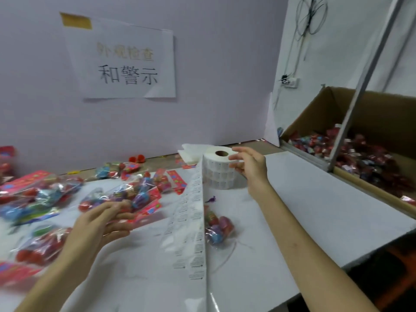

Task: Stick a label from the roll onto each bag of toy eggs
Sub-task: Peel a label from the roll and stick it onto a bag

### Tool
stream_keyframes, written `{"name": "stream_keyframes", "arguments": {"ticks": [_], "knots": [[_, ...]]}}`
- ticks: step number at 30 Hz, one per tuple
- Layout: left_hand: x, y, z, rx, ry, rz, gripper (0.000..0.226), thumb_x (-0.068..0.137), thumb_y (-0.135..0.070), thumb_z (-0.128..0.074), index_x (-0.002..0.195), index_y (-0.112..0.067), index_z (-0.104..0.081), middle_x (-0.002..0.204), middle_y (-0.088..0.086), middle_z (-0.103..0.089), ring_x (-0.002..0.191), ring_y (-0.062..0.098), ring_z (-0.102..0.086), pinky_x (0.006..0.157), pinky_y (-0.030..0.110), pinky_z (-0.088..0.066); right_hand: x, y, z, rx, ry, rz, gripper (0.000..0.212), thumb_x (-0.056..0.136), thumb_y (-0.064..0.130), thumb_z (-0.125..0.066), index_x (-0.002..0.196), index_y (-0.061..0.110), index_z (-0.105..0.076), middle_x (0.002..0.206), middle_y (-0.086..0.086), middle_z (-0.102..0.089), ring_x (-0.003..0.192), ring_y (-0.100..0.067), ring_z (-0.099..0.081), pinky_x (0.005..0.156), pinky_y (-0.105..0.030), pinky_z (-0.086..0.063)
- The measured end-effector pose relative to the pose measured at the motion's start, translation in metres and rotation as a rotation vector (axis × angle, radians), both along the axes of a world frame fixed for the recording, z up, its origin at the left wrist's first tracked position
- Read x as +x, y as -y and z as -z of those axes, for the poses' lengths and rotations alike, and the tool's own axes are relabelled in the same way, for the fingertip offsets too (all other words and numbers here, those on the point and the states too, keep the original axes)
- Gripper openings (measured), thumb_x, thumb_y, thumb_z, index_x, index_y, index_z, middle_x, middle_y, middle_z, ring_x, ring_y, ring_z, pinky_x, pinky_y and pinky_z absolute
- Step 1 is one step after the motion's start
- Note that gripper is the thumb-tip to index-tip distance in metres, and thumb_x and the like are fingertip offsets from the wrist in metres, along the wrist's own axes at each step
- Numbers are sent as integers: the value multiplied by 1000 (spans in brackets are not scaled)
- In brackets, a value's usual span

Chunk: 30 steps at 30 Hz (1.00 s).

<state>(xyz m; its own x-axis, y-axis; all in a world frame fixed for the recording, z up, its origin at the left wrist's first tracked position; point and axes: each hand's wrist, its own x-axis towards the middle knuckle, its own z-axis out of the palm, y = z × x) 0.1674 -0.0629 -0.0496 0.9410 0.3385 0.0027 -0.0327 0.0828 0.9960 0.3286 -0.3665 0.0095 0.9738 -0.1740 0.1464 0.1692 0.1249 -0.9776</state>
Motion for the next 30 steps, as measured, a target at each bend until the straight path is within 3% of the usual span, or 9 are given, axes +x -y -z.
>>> {"name": "stream_keyframes", "arguments": {"ticks": [2, 5, 8, 11, 16, 18, 22, 24, 30], "knots": [[-3, -2, -2, 9, -11, -49, 19, 103, -9, -55, 103, -3, -73, 88, 19, -77, 65, 24, -73, 60, 30, -64, -7, -26, -16, -106, 89, -68, 23, 95, 0, -50, 95, 7, -72, 78, -9, -71, 56, -15, -65, 54, -17, -49], [-6, -4, -5, 17, -20, -85, 18, 103, -5, -54, 101, -3, -72, 88, 19, -77, 65, 25, -73, 61, 30, -64, -13, -72, -29, -290, 215, -219, 19, 95, 0, -55, 94, 9, -71, 80, -7, -71, 60, -16, -67, 56, -20, -50], [-7, -2, -7, 37, -45, -90, 19, 103, -3, -53, 102, -6, -72, 93, 18, -77, 73, 28, -74, 70, 35, -64, -12, -120, -31, -579, 262, -387, 14, 96, 10, -62, 106, 15, -71, 101, -5, -72, 83, -18, -70, 70, -26, -53], [-10, 1, -9, 33, -86, -102, 19, 104, -4, -53, 109, -7, -71, 99, 17, -77, 80, 29, -75, 71, 33, -64, -7, -159, -19, -930, 191, -474, 38, 94, 29, -67, 129, 16, -62, 124, -4, -66, 104, -19, -65, 87, -34, -55], [-9, 2, -8, 17, -154, -57, 26, 104, -7, -54, 125, -12, -67, 116, 13, -73, 102, 33, -74, 87, 38, -60, -5, -193, 22, -1221, 20, -352, 35, 95, 43, -61, 110, 12, -65, 103, -6, -67, 94, -22, -61, 73, -33, -39], [-8, 2, -8, 38, -167, -31, 30, 104, -9, -54, 132, -11, -65, 119, 11, -72, 104, 28, -74, 93, 38, -59, -8, -194, 32, -1183, 70, -297, 32, 94, 41, -64, 117, 18, -65, 115, 0, -65, 109, -22, -59, 81, -32, -36], [-7, 4, -9, 41, -175, -30, 34, 106, -17, -54, 138, -10, -61, 121, 9, -72, 106, 26, -73, 96, 39, -59, -24, -184, 31, -809, 115, -441, 19, 90, 22, -73, 106, 21, -62, 104, 3, -67, 95, -15, -65, 65, -20, -47], [-8, 5, -10, 26, -176, -41, 31, 105, -17, -54, 135, -10, -62, 117, 8, -73, 104, 26, -73, 96, 40, -59, -36, -179, 33, -764, 146, -531, 21, 88, 16, -75, 104, 20, -63, 101, 2, -68, 94, -16, -67, 70, -24, -55], [-10, 4, -10, 60, -151, -40, 27, 106, -22, -53, 122, -14, -73, 107, 6, -79, 95, 25, -76, 85, 36, -60, -52, -169, 49, -532, -8, -519, 72, 82, 27, -84, 139, 22, -41, 112, -1, -62, 102, -20, -63, 75, -28, -52]]}}
